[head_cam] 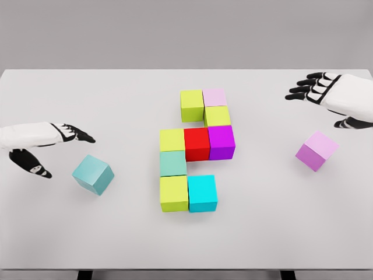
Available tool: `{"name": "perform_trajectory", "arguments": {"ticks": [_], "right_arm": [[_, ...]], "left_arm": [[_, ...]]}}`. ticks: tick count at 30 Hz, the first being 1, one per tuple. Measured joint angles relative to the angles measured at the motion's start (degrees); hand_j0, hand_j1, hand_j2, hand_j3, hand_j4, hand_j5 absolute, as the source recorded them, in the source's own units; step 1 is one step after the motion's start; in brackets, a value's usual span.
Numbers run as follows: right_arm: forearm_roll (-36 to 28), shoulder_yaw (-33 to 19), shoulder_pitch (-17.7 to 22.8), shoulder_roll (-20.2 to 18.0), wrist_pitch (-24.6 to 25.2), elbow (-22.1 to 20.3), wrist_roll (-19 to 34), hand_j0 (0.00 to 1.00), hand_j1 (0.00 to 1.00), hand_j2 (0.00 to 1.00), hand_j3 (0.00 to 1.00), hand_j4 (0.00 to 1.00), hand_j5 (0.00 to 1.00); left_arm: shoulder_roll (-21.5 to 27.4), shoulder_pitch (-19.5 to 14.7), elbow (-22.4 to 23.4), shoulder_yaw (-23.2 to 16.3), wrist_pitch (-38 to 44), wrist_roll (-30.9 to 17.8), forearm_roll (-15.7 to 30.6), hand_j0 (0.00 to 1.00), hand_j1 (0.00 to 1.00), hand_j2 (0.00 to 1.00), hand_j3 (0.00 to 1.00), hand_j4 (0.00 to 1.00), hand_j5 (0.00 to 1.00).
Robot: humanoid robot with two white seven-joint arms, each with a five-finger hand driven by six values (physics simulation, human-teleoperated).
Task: Assemble the squares on the desktop into the number 2
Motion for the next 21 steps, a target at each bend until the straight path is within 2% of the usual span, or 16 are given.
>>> {"name": "perform_trajectory", "arguments": {"ticks": [6,9,12,16,21], "right_arm": [[-0.16,0.05,0.09,0.05,0.0,0.14,0.0,1.0,1.0,1.0,1.0,1.0,1.0],[-0.14,-0.67,0.35,-0.03,-0.01,2.02,0.0,1.0,1.0,1.0,1.0,1.0,1.0],[-0.18,-2.61,2.55,-0.32,-0.02,3.29,0.01,1.0,1.0,1.0,1.0,1.0,1.0],[-0.32,-2.98,5.8,-0.96,-0.03,3.43,0.01,1.0,1.0,1.0,1.0,1.0,1.0],[-0.39,0.05,5.71,-1.47,0.0,2.88,0.0,1.0,1.0,1.0,1.0,1.0,1.0]], "left_arm": [[0.08,0.26,-2.05,-0.27,2.61,0.08,0.75,0.98,0.98,0.98,0.98,0.98,0.98],[0.64,0.62,-5.42,-0.8,8.09,0.41,0.89,0.97,0.97,0.97,0.97,0.97,0.97],[1.44,0.7,-8.16,-1.9,12.97,2.22,1.01,0.98,0.98,0.98,0.98,0.98,0.98],[2.12,0.79,-9.94,-3.2,15.1,3.79,1.66,0.98,0.98,0.98,0.98,0.98,0.98],[4.38,0.79,-12.24,-6.0,15.46,8.16,1.86,0.99,0.99,0.99,0.99,0.99,0.99]]}}
